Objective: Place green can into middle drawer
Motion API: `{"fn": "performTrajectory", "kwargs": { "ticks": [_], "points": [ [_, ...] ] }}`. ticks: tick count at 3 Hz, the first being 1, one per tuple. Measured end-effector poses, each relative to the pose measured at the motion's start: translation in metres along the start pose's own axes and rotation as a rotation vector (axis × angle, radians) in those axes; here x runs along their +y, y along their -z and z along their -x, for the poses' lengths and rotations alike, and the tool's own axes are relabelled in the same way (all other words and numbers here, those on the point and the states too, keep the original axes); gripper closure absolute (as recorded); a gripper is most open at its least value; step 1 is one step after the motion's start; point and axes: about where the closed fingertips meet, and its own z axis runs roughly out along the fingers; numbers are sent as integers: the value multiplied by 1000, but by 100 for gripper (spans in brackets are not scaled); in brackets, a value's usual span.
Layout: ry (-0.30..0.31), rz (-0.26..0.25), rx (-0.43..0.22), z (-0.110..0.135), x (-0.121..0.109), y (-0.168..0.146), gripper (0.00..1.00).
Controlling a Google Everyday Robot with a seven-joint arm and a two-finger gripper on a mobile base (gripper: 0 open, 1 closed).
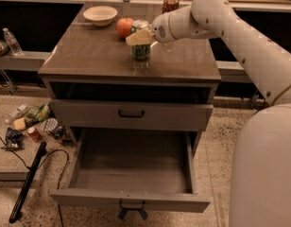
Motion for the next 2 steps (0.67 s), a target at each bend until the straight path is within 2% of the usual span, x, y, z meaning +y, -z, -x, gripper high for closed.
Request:
{"fn": "performTrajectory", "kwargs": {
  "ticks": [1, 2],
  "points": [
    [5, -12, -14, 1, 4, 16, 69],
    [9, -116, -46, 3, 18, 87, 99]
  ]
}}
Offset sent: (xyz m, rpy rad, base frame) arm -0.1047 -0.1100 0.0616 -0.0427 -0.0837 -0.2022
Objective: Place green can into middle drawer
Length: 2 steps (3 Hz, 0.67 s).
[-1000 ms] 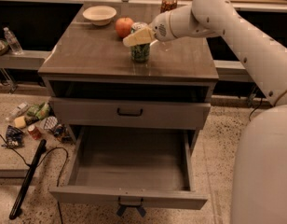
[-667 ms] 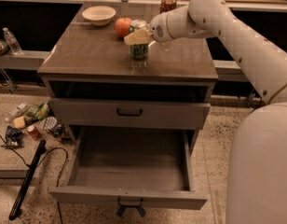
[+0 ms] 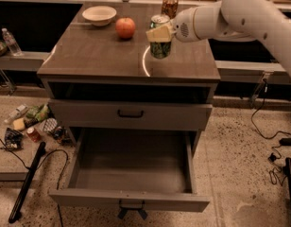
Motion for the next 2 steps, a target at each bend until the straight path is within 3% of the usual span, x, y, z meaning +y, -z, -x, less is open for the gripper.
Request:
{"fn": "performTrajectory", "kwargs": {
  "ticks": [1, 2],
  "points": [
    [-21, -54, 2, -38, 29, 52, 100],
    [-37, -13, -23, -81, 69, 65, 100]
  ]
}}
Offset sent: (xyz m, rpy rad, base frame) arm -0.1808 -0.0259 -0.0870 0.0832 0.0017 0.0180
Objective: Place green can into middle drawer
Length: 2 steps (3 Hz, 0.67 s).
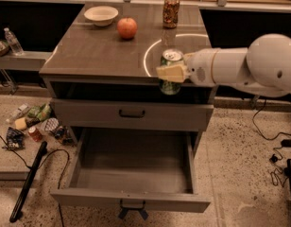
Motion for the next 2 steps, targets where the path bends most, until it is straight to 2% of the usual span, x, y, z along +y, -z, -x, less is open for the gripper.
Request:
{"fn": "performTrajectory", "kwargs": {
  "ticks": [1, 2],
  "points": [
    [-18, 44, -25, -34, 36, 17, 100],
    [-19, 38, -33, -40, 39, 28, 100]
  ]
}}
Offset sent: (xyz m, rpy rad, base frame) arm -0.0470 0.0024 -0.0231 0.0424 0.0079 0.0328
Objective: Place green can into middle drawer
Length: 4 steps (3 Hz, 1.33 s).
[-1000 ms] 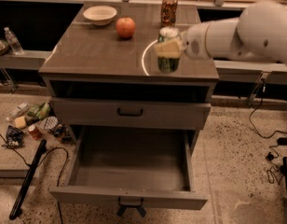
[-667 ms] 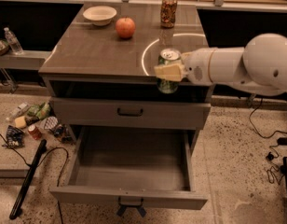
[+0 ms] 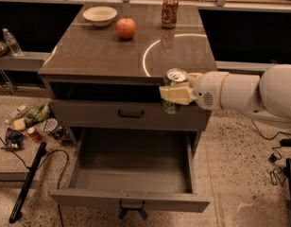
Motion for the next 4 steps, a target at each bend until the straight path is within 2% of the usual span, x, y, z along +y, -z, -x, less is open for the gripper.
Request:
{"fn": "performTrajectory", "kwargs": {
  "ticks": [1, 2, 3, 4],
  "points": [
    [-31, 7, -10, -18, 8, -9, 100],
    [-80, 16, -43, -72, 25, -29, 100],
    [-80, 28, -52, -137, 42, -67, 100],
    [-99, -9, -18, -198, 40, -111, 100]
  ]
}}
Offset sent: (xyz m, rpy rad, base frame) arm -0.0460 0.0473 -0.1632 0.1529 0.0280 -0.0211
